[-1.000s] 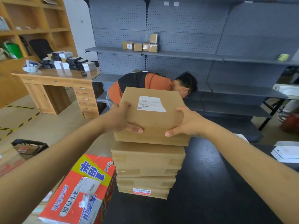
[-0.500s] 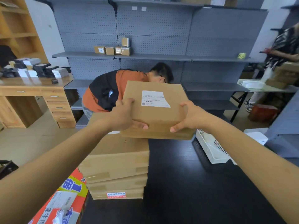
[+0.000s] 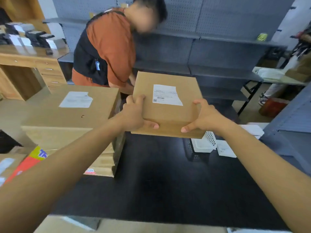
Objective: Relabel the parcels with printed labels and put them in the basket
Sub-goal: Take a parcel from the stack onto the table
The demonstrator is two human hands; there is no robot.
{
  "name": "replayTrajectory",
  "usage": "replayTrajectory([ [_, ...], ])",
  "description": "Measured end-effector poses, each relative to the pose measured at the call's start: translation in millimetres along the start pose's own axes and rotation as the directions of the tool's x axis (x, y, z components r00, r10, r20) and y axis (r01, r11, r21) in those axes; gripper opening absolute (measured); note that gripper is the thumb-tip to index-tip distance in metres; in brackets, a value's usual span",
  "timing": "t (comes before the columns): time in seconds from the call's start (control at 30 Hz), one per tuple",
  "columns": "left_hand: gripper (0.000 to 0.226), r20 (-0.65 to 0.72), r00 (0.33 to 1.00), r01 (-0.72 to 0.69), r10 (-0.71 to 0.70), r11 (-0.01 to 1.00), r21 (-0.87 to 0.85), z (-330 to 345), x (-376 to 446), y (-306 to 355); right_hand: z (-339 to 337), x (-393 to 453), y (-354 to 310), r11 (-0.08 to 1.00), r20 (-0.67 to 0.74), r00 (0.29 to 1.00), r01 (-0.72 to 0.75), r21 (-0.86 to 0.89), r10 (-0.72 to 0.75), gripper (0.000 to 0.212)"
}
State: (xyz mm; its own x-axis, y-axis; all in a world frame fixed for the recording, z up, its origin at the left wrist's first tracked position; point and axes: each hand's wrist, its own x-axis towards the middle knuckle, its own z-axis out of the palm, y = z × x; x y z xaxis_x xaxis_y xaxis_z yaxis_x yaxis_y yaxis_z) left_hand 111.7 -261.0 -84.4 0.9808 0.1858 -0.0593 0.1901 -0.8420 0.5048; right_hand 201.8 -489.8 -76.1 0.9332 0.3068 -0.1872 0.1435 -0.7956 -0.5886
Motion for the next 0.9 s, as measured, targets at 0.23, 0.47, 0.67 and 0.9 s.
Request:
replayTrajectory([
  [0.23,0.117,0.074,0.995,0.063,-0.067,0.997,0.048,65.6,6.4,-27.1,54.6,16.8,49.7,0.999,0.123,0.992,-0.031,0.012,0.029,0.128],
  [0.47,0.124,0.123,0.986,0.117,-0.110,0.992,-0.053,138.0,2.7,-66.6,127.8,17.5,97.9,0.993,0.131,0.985,-0.116,0.027,0.112,0.131],
  [0.67,0.125,0.113,0.980,0.175,-0.165,0.980,-0.091,198.8,-5.6,-95.9,178.6,30.4,135.6,0.991,0.159,0.979,-0.132,0.024,0.127,0.131],
  [0.9,0.132,0.137,0.970,0.216,-0.203,0.972,-0.094,240.7,1.7,-109.2,213.2,36.0,174.6,0.991,0.172,0.977,-0.134,0.026,0.128,0.129],
])
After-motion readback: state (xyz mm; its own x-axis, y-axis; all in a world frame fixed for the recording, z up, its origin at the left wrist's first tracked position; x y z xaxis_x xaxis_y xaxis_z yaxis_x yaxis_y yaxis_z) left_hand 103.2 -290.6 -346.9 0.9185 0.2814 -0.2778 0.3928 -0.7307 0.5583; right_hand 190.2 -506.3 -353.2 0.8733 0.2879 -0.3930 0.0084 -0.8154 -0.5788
